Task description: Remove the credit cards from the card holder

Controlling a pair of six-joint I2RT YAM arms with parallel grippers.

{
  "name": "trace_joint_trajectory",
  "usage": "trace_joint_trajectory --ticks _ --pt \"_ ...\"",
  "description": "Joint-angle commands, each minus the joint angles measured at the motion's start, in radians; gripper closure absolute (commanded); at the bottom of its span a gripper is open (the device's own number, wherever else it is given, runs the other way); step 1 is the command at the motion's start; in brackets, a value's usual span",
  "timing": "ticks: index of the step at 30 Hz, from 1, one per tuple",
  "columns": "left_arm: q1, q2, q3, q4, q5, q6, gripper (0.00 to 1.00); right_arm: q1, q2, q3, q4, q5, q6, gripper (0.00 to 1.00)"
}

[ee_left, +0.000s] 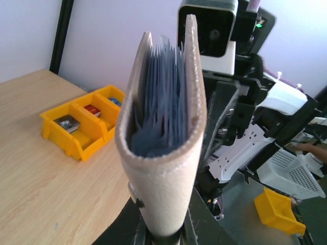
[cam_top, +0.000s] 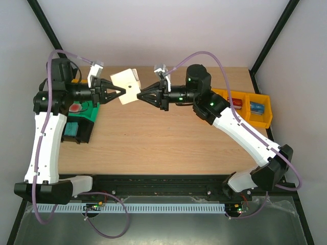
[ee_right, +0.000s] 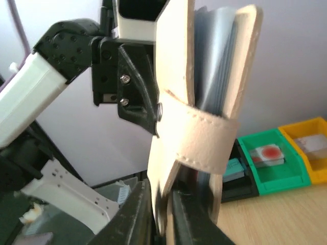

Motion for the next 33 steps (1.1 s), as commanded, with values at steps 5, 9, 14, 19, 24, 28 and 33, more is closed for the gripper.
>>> trace_joint_trajectory --ticks 5,9,14,19,24,28,33 --pt "-0.074 -0.06 -0.013 -0.038 -0.684 -0.074 0.98 0.017 -0.084 0.004 -0.16 0.732 -0.077 0.49" --pt "-0.169 -0.076 -0.042 -0.026 -0.996 -0.064 0.98 0.056 -0.024 0.088 -0.239 0.898 -0.056 0.57" --pt "-0.172 -0.075 -0.053 -0.018 -0.949 -0.093 0.98 0.222 0.066 0.171 -0.188 0.984 -0.103 0.6" --pt "-0.172 -0.076 -0.061 -0.013 -0.929 -0.105 0.98 0.258 0.149 0.203 -0.102 0.988 -0.037 0.68" --pt "-0.172 -0.073 -0.068 -0.006 -0.878 -0.12 0.98 0.266 0.253 0.31 -0.164 0.969 -0.012 0.69" --pt "-0.172 -0.073 -0.069 -0.001 -0.844 -0.126 0.98 0.265 0.288 0.329 -0.179 1.007 -0.003 0.7" --pt "-0.172 -0.073 -0.062 0.003 -0.836 -0.132 0.98 0.266 0.323 0.344 -0.222 1.047 -0.002 0.71"
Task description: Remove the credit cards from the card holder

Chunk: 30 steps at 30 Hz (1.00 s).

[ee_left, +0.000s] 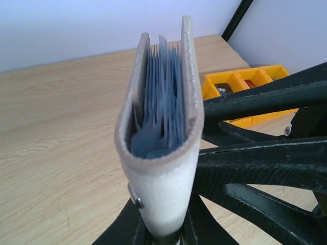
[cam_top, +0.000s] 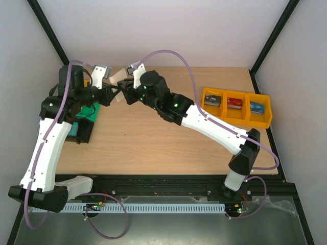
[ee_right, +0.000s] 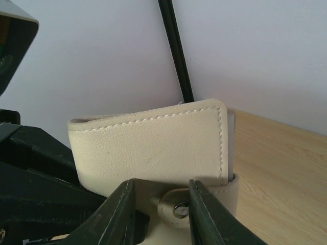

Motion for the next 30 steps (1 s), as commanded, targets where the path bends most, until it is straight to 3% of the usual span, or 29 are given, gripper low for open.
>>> trace_joint_trajectory --ticks 1,14,16,21,26,30 --pt "-0.005 -0.011 0.007 0.026 0.051 -0.014 0.98 0.004 0.031 0.035 -0.05 0.07 0.012 0.71" --pt "-0.005 -0.016 0.004 0.026 0.043 0.003 0.98 0.004 0.072 0.038 -0.117 0.145 0.008 0.69" --pt "-0.005 -0.017 0.004 0.023 0.057 0.005 0.98 0.003 0.077 0.046 -0.125 0.159 0.006 0.72" --pt "-0.005 -0.022 0.004 0.02 0.071 0.011 0.98 0.003 0.11 0.089 -0.185 0.231 0.002 0.97" --pt "-0.003 -0.029 0.008 0.01 0.09 0.027 0.98 -0.031 0.092 0.065 -0.233 0.31 0.013 0.98" --pt "0.004 -0.041 0.005 -0.016 0.113 0.071 0.98 -0.14 -0.008 -0.052 -0.212 0.259 0.033 0.98"
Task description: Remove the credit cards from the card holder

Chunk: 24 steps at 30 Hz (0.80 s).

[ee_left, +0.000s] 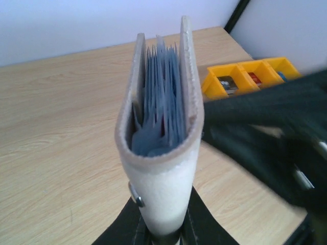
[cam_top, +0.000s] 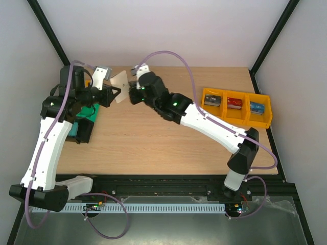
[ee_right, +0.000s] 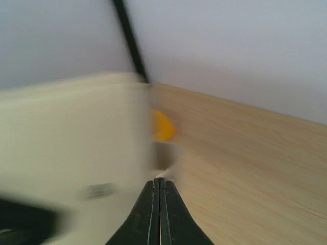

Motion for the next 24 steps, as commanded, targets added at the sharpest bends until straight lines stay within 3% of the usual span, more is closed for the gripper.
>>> trace_joint_trajectory --ticks 1,5,8,12,16,21,24 --pt "-0.004 -0.055 0.01 -0.021 0.135 0.065 0.98 -0.172 -0.081 -0.133 -0.099 0.107 0.005 0.98" --pt "0.0 -0.066 -0.007 -0.048 0.152 0.114 0.98 -0.242 -0.168 -0.202 -0.111 0.07 -0.054 0.98" --pt "0.0 -0.074 -0.018 -0.084 0.19 0.167 0.98 -0.306 -0.237 -0.252 -0.093 -0.097 -0.11 0.96" --pt "0.0 -0.078 -0.013 -0.138 0.248 0.257 0.98 -0.324 -0.348 -0.346 -0.044 -0.392 -0.236 0.69" --pt "-0.003 -0.078 0.027 -0.241 0.326 0.422 0.98 -0.327 -0.422 -0.386 0.035 -0.814 -0.283 0.47" --pt "-0.004 -0.083 0.065 -0.345 0.486 0.558 0.98 -0.326 -0.419 -0.392 0.106 -1.035 -0.258 0.36" --pt "-0.004 -0.088 0.065 -0.354 0.518 0.57 0.98 -0.324 -0.413 -0.416 0.157 -1.104 -0.231 0.39"
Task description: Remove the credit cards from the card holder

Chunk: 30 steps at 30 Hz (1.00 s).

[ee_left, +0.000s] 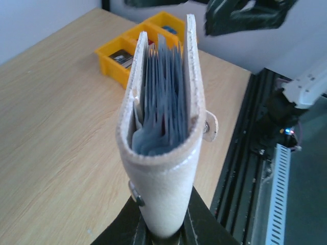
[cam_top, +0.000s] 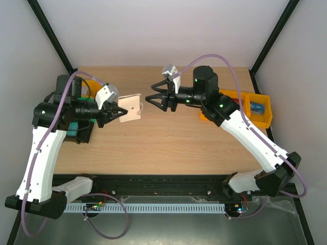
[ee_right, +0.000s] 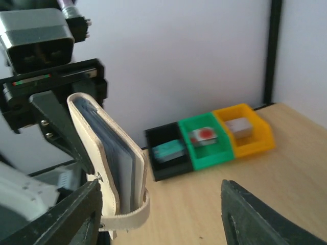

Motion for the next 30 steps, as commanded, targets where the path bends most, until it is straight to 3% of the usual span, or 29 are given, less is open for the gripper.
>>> trace_joint_trajectory --ticks 1,8,18,30 --pt "-0.003 -0.02 0.033 -0.067 0.136 0.106 0.98 0.003 0.017 -0.043 0.1 -0.216 0.019 0.42" --pt "-0.002 -0.02 0.043 -0.13 0.205 0.194 0.98 0.01 0.014 -0.061 0.126 -0.26 0.016 0.48" --pt "-0.002 -0.024 0.022 -0.079 0.168 0.13 0.98 0.089 0.049 -0.044 0.071 -0.269 -0.051 0.41" --pt "-0.002 -0.032 0.019 -0.165 0.217 0.252 0.98 0.132 0.073 -0.002 0.059 -0.255 -0.103 0.41"
